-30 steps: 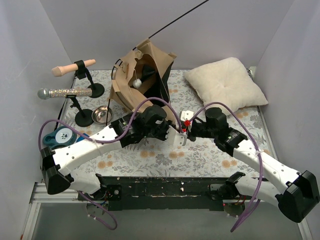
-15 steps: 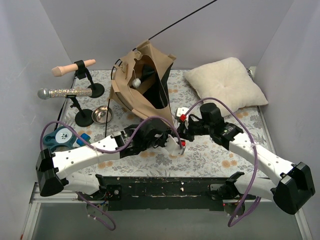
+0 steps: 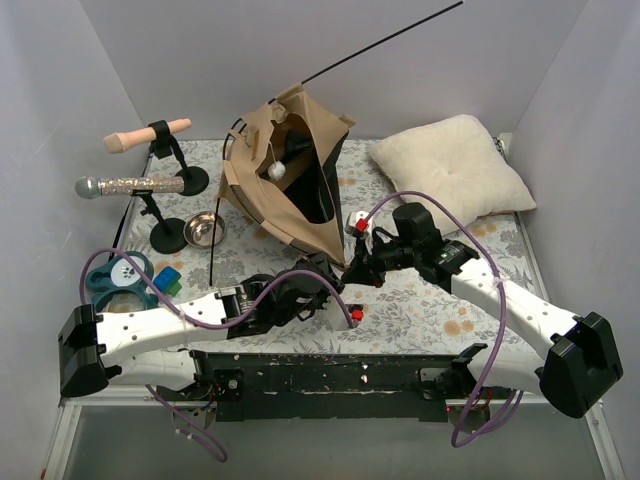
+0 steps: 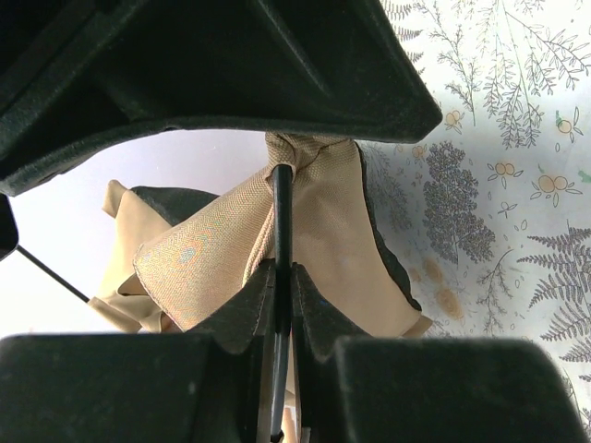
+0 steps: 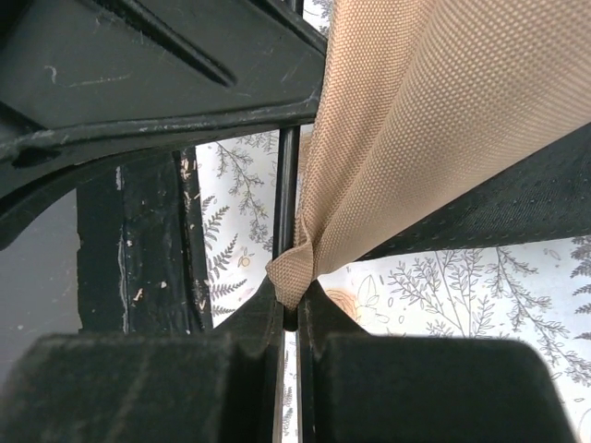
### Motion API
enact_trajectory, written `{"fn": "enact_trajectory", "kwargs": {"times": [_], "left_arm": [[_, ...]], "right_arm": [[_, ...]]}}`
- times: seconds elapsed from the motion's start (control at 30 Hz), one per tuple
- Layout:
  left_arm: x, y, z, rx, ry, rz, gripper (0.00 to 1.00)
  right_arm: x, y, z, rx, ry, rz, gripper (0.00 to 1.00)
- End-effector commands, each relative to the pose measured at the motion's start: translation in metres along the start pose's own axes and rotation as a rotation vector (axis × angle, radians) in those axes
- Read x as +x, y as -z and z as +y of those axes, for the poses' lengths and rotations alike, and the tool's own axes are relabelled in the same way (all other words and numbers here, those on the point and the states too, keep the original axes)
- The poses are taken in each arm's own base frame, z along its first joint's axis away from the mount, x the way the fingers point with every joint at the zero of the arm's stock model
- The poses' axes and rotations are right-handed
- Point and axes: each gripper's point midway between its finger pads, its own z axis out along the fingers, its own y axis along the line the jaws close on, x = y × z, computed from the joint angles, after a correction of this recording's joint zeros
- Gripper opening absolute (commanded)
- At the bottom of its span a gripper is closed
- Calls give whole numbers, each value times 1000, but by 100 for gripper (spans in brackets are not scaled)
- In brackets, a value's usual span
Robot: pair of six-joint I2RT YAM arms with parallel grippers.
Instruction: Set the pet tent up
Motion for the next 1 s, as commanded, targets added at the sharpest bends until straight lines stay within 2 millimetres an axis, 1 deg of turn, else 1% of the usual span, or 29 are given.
{"fn": "enact_trajectory", "kwargs": {"times": [0.0, 0.1, 0.27, 0.37, 0.47, 0.63, 0.83, 0.97], "left_arm": [[-3, -5, -16, 32, -27, 6, 0], [-3, -7, -23, 49, -33, 15, 0], [1, -10, -29, 63, -27, 43, 0], [4, -11, -32, 77, -6, 65, 0], [8, -8, -33, 91, -3, 92, 0], [14, -5, -37, 111, -11, 115, 0], [21, -4, -37, 121, -6, 140, 0], [28, -2, -39, 133, -6, 163, 0]], "right_arm": [[-44, 3, 30, -140, 31, -99, 1], [-46, 6, 34, -156, 26, -95, 1], [-41, 11, 41, -174, 72, -89, 1], [-32, 14, 42, -178, 114, -61, 1], [-20, 16, 38, -143, 171, -34, 1], [-16, 17, 40, -137, 222, -27, 1], [-4, 17, 50, -180, 220, 11, 1], [3, 19, 53, -177, 236, 17, 1]]}}
